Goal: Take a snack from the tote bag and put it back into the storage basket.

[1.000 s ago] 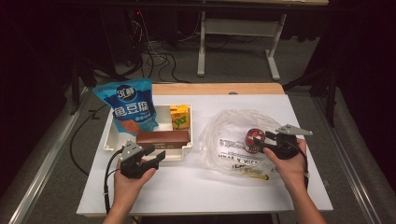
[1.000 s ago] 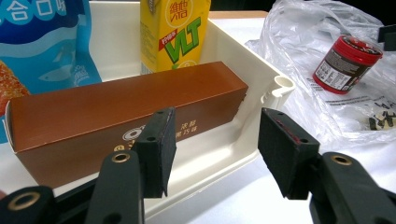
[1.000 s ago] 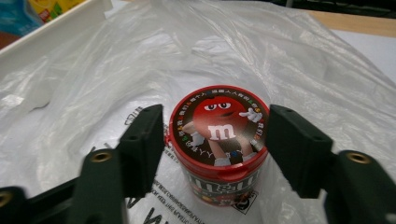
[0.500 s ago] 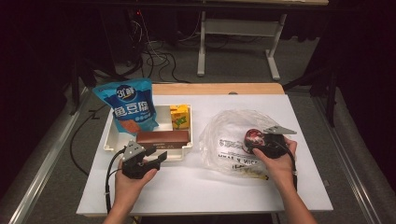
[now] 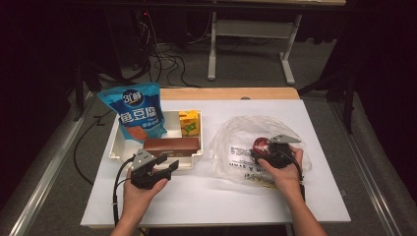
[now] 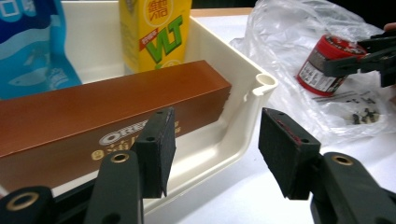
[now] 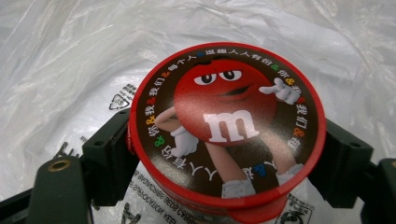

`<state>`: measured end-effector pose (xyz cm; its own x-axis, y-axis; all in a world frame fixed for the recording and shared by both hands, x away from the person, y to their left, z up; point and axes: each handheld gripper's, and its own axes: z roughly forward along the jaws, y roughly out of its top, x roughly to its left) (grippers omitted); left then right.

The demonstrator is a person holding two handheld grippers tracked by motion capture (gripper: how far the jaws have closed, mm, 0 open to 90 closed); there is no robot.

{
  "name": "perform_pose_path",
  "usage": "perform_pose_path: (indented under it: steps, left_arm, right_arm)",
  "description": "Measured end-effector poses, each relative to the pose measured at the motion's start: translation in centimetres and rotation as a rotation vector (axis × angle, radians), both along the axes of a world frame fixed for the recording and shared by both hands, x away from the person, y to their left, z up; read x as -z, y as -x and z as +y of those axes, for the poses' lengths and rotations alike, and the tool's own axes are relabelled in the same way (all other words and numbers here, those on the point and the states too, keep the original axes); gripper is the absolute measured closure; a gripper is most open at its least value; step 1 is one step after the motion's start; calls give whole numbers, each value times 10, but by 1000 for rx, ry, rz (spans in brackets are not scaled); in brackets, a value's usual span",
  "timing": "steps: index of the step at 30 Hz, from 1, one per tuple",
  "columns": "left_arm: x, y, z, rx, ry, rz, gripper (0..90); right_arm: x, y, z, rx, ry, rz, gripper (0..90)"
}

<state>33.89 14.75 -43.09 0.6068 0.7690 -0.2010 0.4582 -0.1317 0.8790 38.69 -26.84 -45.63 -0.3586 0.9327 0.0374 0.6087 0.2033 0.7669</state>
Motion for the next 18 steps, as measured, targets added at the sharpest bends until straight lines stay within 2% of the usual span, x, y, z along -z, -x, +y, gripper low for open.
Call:
perform_pose_path:
  steps: [3,6,11,16,18]
  left_arm:
    - [-1,1,-4,14,-6,-10,466]
    - [-3,2,-9,26,4,-14,460]
    - [-7,3,-25,50,-15,-20,423]
    - [-12,5,-48,112,-21,-13,289]
    - [-13,8,-58,112,-34,-22,206]
  right_arm:
    - [-3,3,0,-9,22,-4,234]
    - [-6,5,-2,-15,5,-1,237]
    - [-19,10,-4,-12,-35,-16,237]
    - [-37,17,-2,-21,-59,-36,238]
    - [-44,19,0,-25,-64,-37,238]
